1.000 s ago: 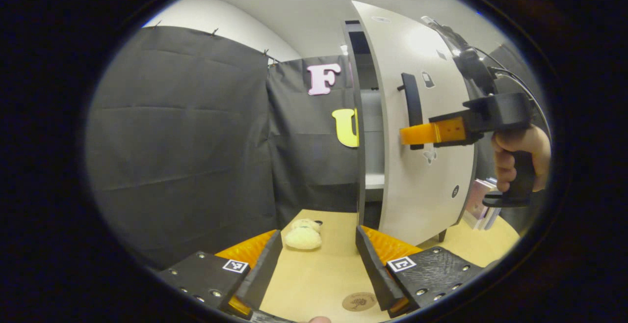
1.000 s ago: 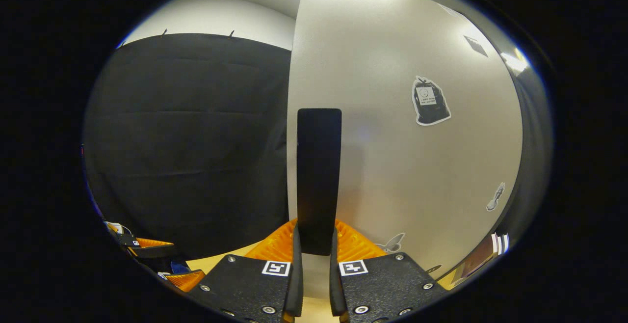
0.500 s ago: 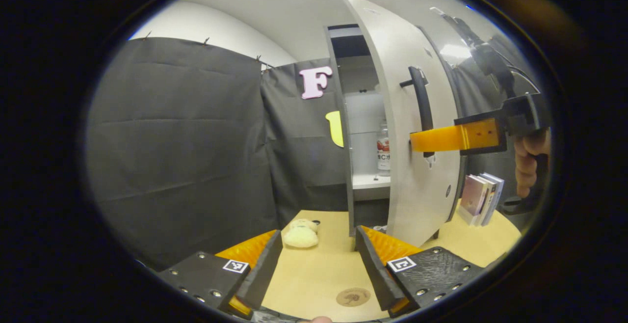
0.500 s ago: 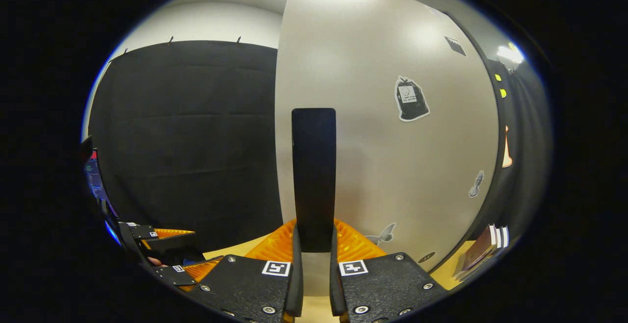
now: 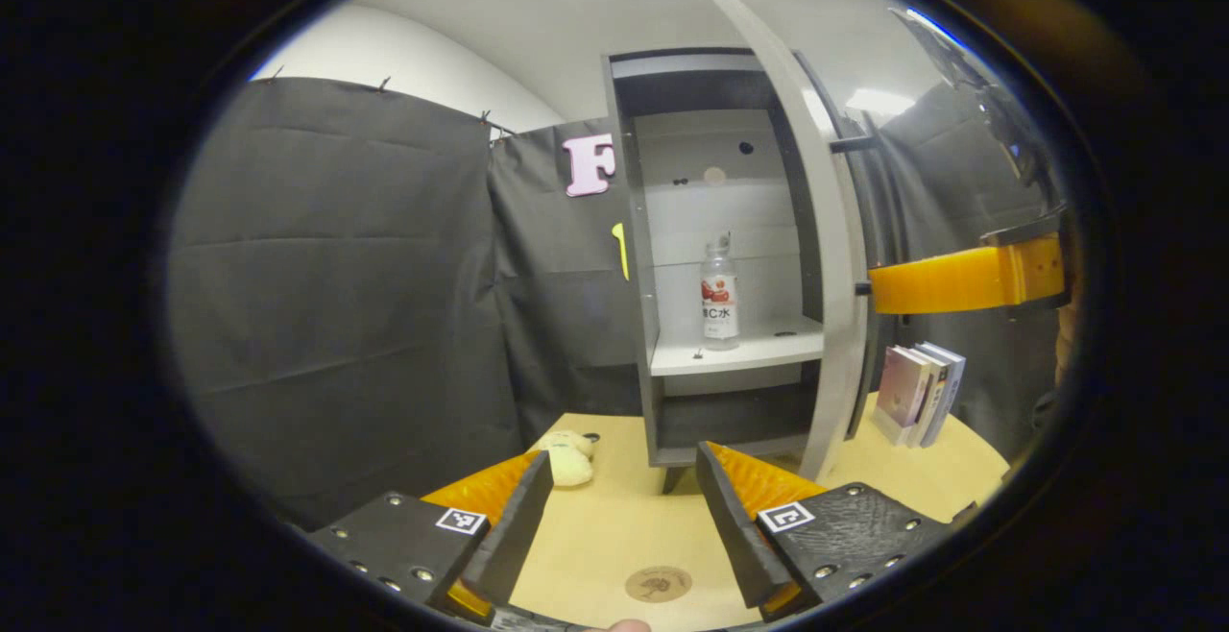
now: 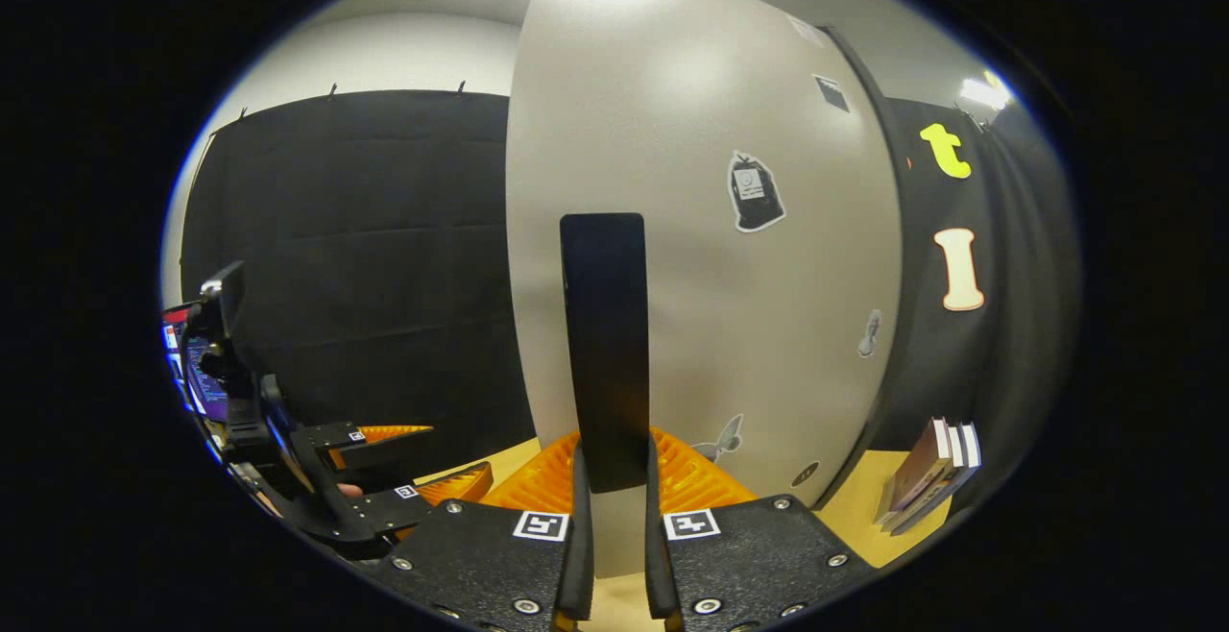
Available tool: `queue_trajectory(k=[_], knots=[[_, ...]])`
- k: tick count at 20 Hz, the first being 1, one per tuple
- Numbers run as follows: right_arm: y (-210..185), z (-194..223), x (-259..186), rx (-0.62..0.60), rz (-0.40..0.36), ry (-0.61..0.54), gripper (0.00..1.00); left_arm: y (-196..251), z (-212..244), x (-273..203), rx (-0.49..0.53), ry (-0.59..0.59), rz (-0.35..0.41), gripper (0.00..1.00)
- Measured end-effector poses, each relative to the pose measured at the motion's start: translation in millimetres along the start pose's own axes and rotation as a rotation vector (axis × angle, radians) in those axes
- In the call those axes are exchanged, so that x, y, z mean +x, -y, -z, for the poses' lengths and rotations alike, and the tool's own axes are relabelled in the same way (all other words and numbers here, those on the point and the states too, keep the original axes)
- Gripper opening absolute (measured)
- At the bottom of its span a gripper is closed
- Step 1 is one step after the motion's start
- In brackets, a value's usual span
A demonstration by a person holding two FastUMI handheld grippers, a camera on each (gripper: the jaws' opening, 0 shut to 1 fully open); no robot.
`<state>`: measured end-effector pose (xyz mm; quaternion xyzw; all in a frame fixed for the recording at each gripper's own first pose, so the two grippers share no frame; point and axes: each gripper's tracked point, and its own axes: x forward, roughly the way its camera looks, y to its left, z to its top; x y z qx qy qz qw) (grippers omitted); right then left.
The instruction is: Open the cabinet door with the right hand, grasp the bottle in the cabinet with the left hand and place it on the coaster, then close the cabinet door with the right hand.
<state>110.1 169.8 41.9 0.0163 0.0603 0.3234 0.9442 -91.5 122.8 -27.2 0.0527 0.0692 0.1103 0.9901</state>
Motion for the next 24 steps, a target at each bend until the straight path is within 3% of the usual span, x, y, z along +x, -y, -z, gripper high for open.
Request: queue_trajectory(k=[6,13,18,24], knots=[[-1,-10,0,0.003,0.069,0.016,0.22,24,-15,41,0.045,0.055,0.048,0.87],[12,-7,-17,0.059,0.136,0.047,0.23,62,-31,34,0.041,0.073,0.079,0.87],[23,-2,-39,0.058,0.277,0.078,0.22,80,-36,57,0.026,0.073,0.098,0.87],[27,-4,-74,0.103,0.449,0.124,0.19,110,-60,143,0.016,0.092,0.154,0.87]])
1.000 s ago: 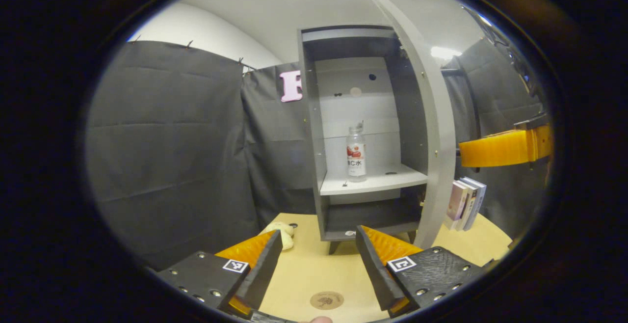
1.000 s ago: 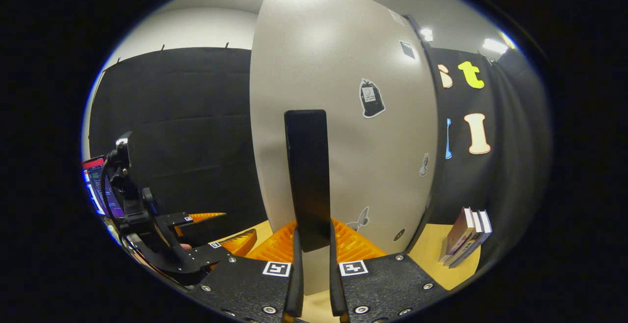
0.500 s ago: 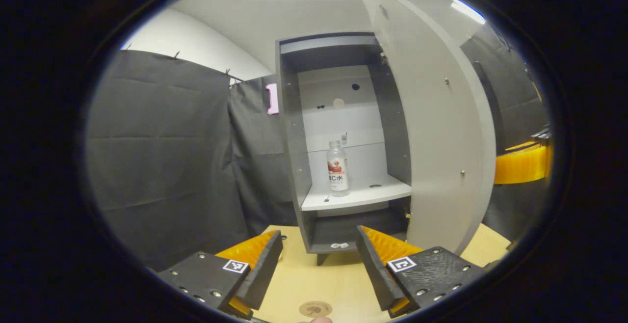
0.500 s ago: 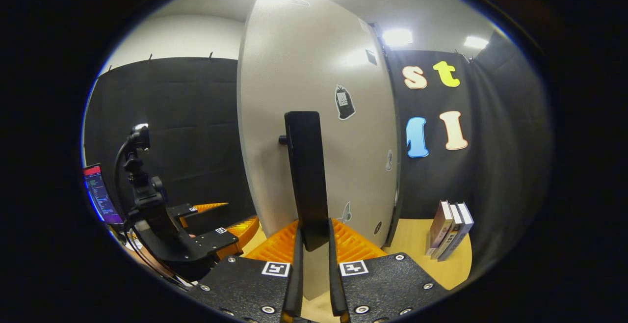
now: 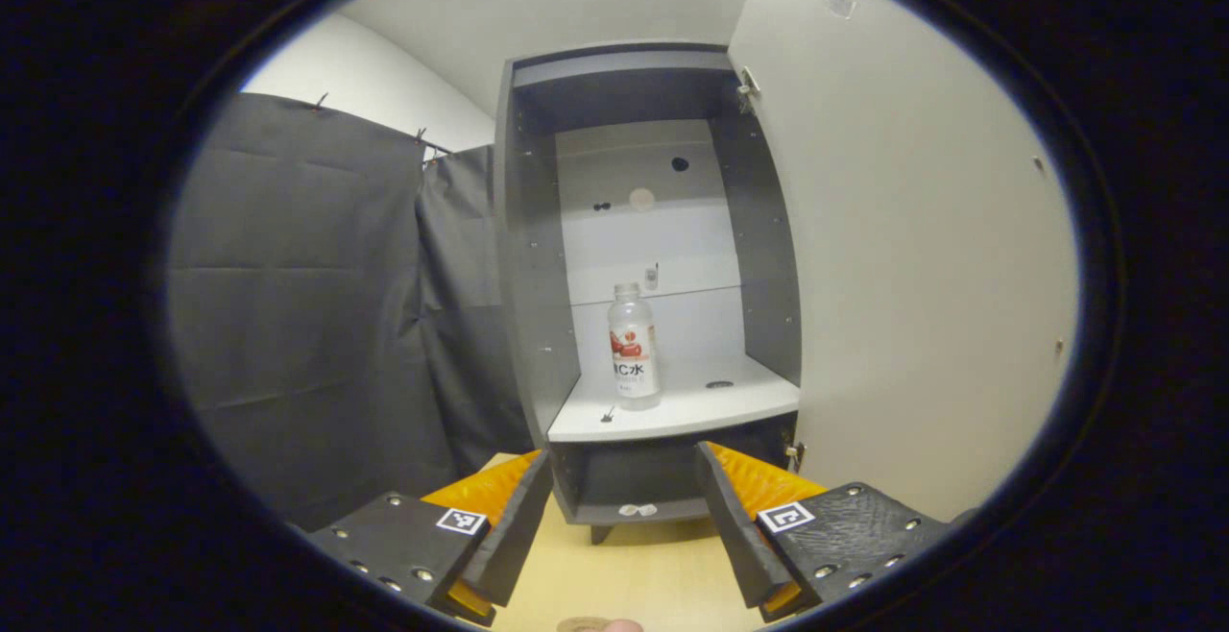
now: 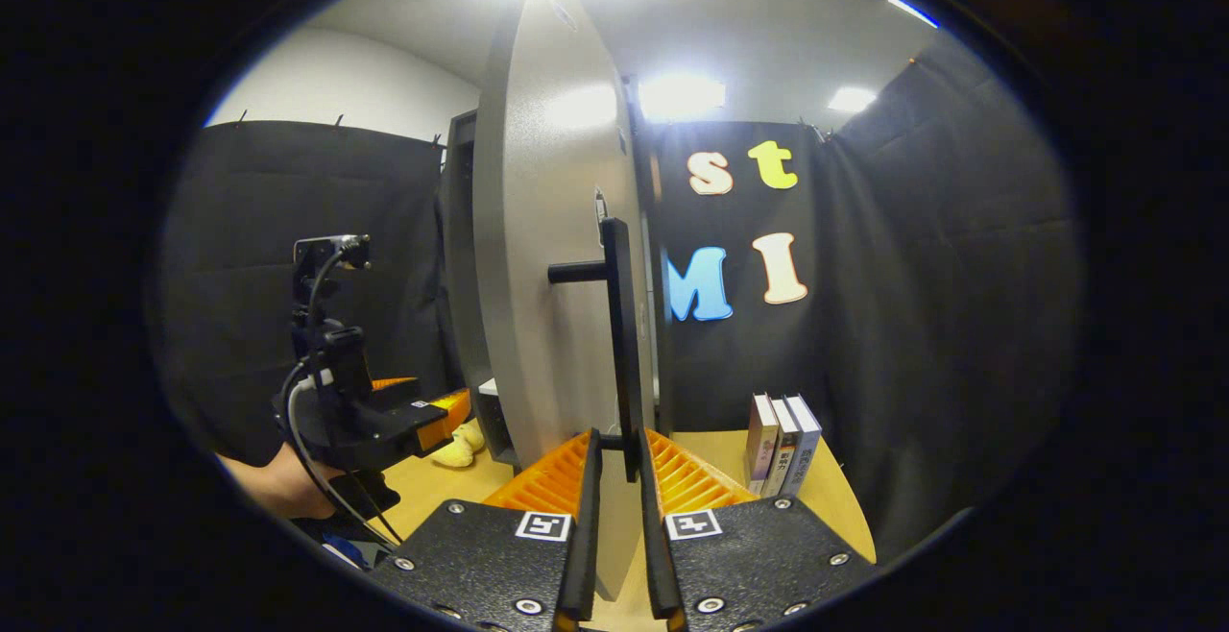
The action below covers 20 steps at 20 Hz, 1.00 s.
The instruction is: Open the cabinet door with the right hand, grasp the bottle in the cabinet with the left hand and place it on the coaster, then close the cabinet door with the right hand.
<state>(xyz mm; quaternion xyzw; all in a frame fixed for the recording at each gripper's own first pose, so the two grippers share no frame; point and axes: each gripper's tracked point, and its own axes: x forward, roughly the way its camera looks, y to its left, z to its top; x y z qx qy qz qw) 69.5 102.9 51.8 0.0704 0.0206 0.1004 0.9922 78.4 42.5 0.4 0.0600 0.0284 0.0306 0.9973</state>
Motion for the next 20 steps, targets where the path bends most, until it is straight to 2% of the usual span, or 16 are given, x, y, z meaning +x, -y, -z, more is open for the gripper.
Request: queue_trajectory(k=[4,8,9,11,12,13,14,16,17,20], knots=[[27,-7,-7,-0.009,0.098,0.011,0.29,4,3,77,0.025,0.01,0.026,0.87],[49,-19,-8,0.003,0.182,0.076,0.63,9,-1,139,0.042,0.035,0.049,0.86],[54,-26,-11,0.009,0.209,0.112,0.77,9,-2,152,0.043,0.043,0.052,0.87],[65,-33,-17,0.028,0.254,0.159,0.88,6,-3,182,0.049,0.057,0.056,0.86],[72,-34,-30,0.038,0.301,0.175,0.93,7,0,196,0.047,0.058,0.063,0.86],[87,-35,-35,0.038,0.384,0.181,0.97,6,3,208,0.047,0.052,0.065,0.86],[106,-38,-42,0.045,0.454,0.213,0.96,6,6,218,0.044,0.048,0.071,0.89],[140,-43,-53,0.091,0.594,0.279,0.96,6,9,240,0.046,0.055,0.07,0.87],[147,-36,-54,0.128,0.641,0.276,0.96,7,11,249,0.047,0.057,0.075,0.86],[157,-8,-41,0.182,0.71,0.205,0.95,8,19,274,0.051,0.047,0.085,0.86]])
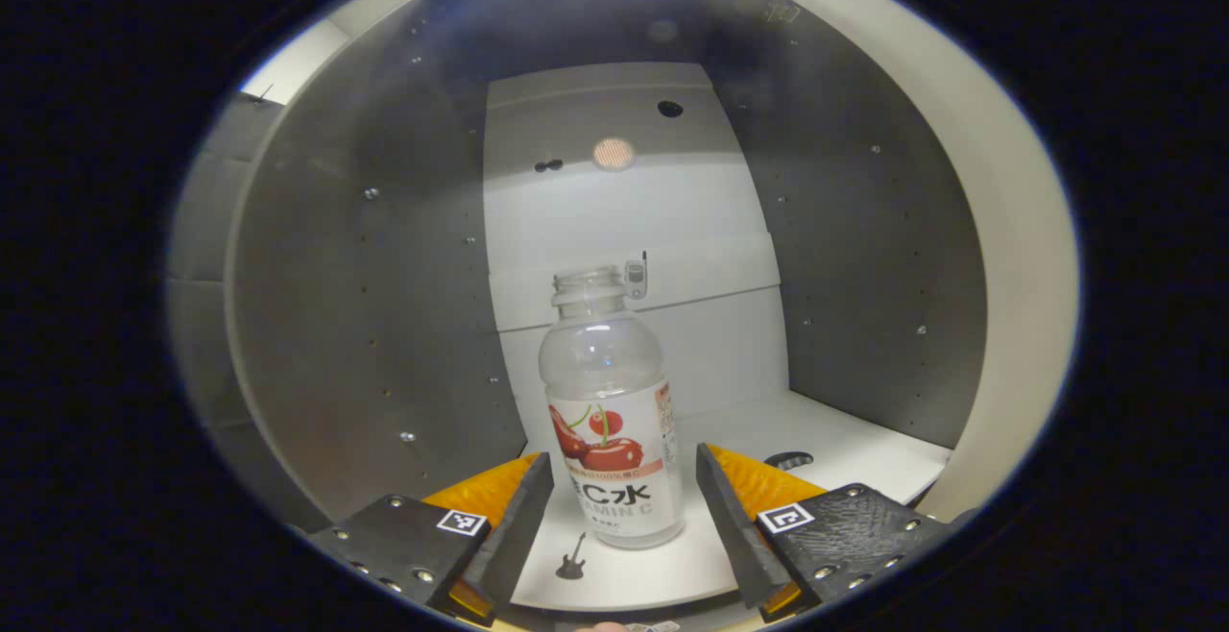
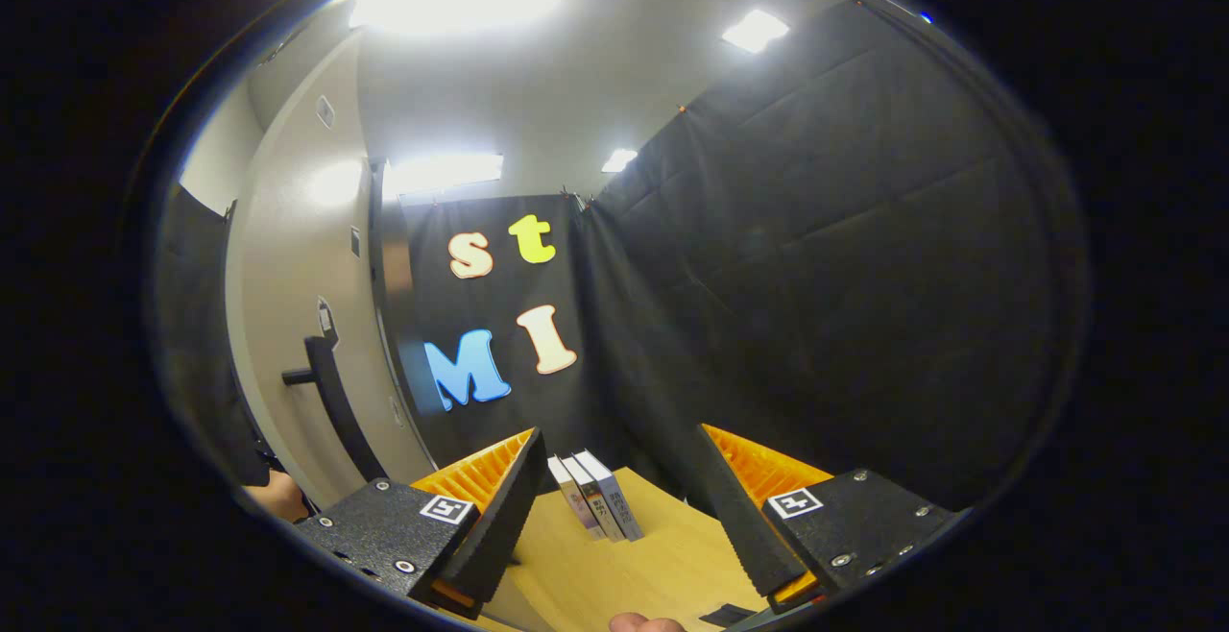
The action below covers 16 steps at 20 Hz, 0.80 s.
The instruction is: Open the cabinet door with the right hand, grasp the bottle in the cabinet with the left hand and place it on the coaster, then close the cabinet door with the right hand.
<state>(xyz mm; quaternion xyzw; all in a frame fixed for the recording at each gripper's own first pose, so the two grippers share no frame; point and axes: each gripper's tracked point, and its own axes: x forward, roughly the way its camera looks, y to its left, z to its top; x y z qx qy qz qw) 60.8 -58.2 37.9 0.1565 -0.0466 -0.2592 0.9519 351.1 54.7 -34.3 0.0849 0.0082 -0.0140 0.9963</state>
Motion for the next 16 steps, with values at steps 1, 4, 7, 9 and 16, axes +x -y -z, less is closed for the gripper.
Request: queue_trajectory(k=[1,4,7,9,16], knots=[[3,6,3,-0.02,0.025,-0.009,0.95,-1,1,5,-0.009,0.003,-0.001,0.86],[-3,12,1,-0.048,0.055,-0.017,0.95,-4,1,20,-0.004,0.022,-0.006,0.86],[-5,16,8,-0.09,0.082,-0.024,0.91,4,9,30,0.001,0.01,0.032,0.86],[-4,16,12,-0.106,0.092,-0.029,0.95,3,10,30,-0.004,0.006,0.033,0.92],[5,15,18,-0.12,0.071,-0.044,0.95,-2,-5,19,-0.042,0.027,0.005,0.73]])
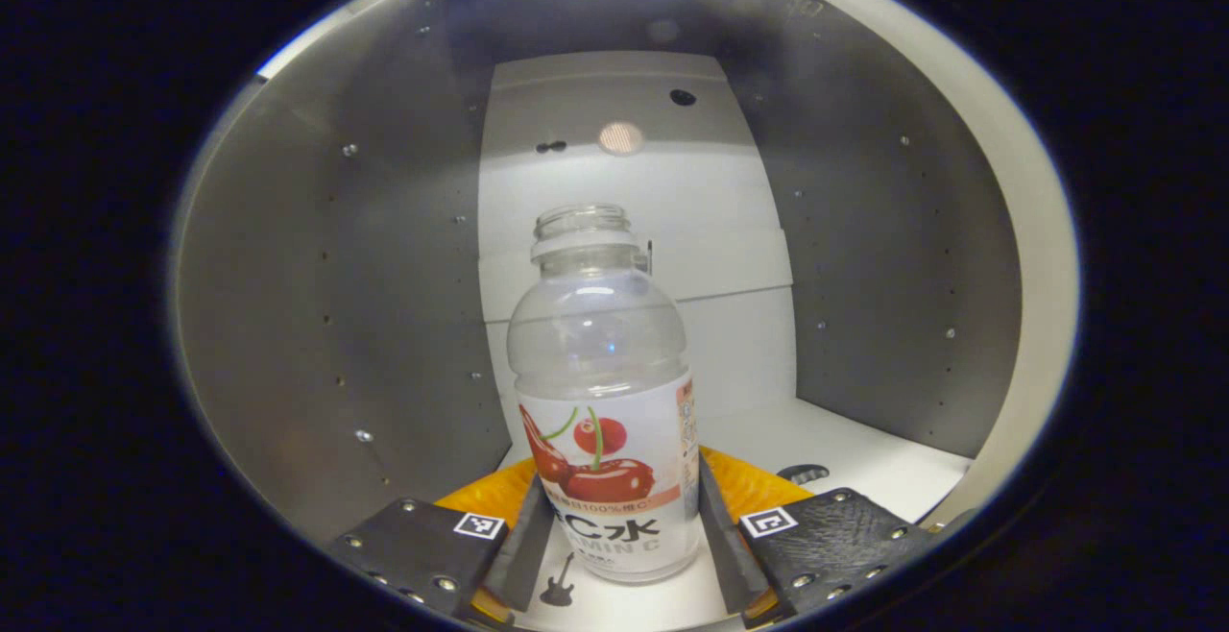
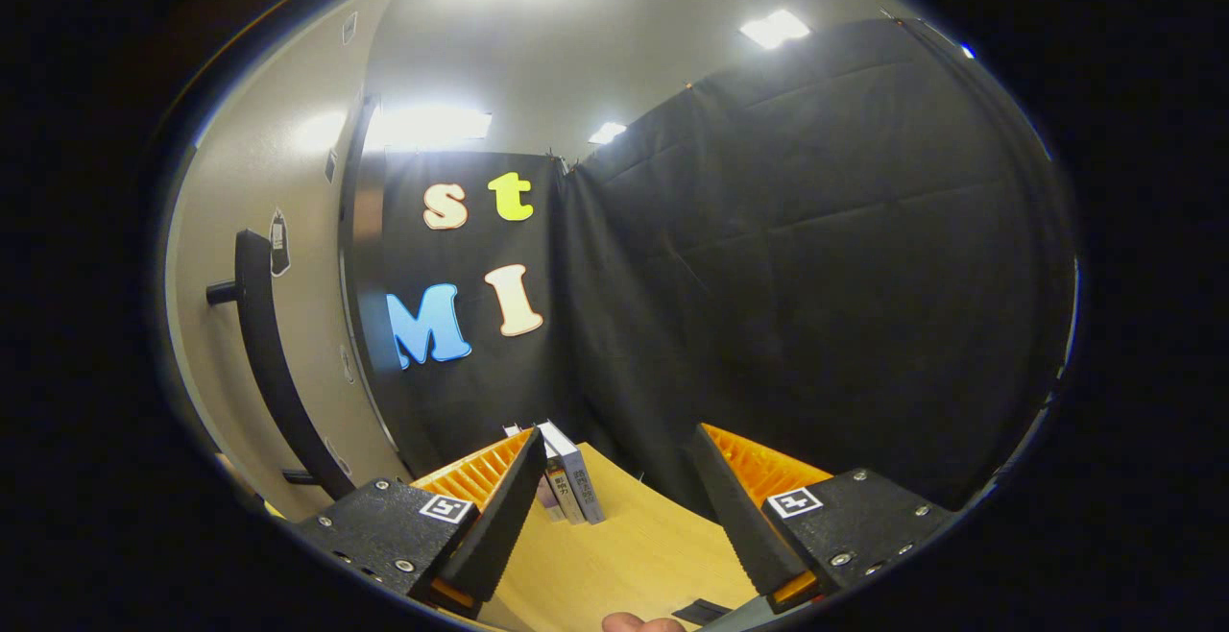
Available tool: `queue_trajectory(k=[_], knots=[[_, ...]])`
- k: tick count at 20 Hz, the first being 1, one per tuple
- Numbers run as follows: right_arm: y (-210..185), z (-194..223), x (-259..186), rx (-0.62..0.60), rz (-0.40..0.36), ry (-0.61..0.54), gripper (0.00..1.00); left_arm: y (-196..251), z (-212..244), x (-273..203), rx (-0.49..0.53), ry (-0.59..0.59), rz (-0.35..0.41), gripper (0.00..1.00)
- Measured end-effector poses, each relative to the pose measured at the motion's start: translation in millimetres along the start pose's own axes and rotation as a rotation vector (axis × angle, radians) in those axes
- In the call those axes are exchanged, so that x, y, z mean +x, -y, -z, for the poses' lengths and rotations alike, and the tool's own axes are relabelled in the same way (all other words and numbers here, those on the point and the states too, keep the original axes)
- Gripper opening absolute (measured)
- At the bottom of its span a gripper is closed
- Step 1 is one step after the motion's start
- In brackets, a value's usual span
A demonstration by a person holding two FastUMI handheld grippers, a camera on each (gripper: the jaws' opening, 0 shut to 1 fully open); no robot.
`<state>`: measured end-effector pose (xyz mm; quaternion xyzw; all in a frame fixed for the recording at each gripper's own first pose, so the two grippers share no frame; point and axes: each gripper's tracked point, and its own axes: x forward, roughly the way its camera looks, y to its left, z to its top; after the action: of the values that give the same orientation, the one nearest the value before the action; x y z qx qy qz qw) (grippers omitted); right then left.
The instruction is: Open the cabinet door with the right hand, grasp the bottle in the cabinet with the left hand and place it on the coaster, then close the cabinet door with the right hand.
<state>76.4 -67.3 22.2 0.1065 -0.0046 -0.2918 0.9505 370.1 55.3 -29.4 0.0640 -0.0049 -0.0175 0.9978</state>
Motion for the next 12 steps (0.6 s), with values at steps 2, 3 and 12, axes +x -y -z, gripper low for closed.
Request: queue_trajectory(k=[2,3,12], knots=[[-1,4,3,0.012,-0.033,-0.017,0.95,-2,-10,-7,0.004,0.01,-0.001,0.74],[-2,7,5,0.017,-0.052,-0.026,0.95,-1,-15,-12,-0.006,0.013,0.007,0.74],[-6,33,19,0.015,-0.287,-0.123,0.95,-11,-45,-29,-0.015,0.001,-0.093,0.8]])
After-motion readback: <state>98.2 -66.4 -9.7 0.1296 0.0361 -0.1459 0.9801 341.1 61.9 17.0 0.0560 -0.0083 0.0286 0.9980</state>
